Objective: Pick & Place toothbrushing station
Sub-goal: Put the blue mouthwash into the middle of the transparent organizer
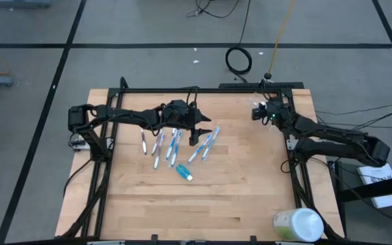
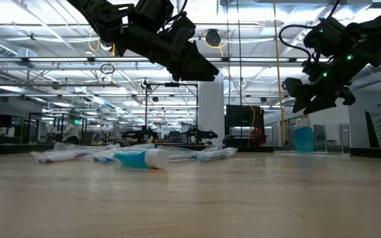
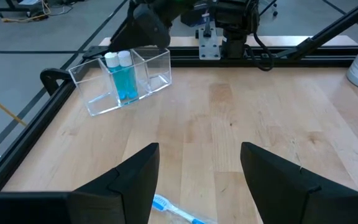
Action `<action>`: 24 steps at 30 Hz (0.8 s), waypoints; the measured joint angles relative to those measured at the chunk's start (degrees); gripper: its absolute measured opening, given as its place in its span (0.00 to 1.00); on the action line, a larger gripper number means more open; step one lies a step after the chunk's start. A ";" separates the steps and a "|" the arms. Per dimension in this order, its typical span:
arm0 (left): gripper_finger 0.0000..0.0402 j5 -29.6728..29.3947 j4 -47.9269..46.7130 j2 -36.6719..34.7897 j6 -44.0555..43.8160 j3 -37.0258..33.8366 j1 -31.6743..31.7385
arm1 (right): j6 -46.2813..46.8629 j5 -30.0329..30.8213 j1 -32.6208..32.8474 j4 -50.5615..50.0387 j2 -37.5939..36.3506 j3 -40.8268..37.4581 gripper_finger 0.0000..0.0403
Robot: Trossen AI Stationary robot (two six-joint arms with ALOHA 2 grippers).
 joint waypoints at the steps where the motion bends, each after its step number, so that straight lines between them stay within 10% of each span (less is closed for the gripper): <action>1: 0.58 0.01 0.00 0.00 -0.01 0.00 0.00 | -0.15 -0.02 0.00 0.03 -0.60 0.01 0.40; 16: 0.58 0.76 -8.54 -0.96 0.43 0.00 -0.25 | -15.01 -11.15 4.57 13.77 -9.88 0.09 0.40; 24: 0.58 12.04 -27.32 -3.58 4.67 0.02 -4.94 | -20.66 -20.20 10.03 22.06 -12.77 0.11 0.40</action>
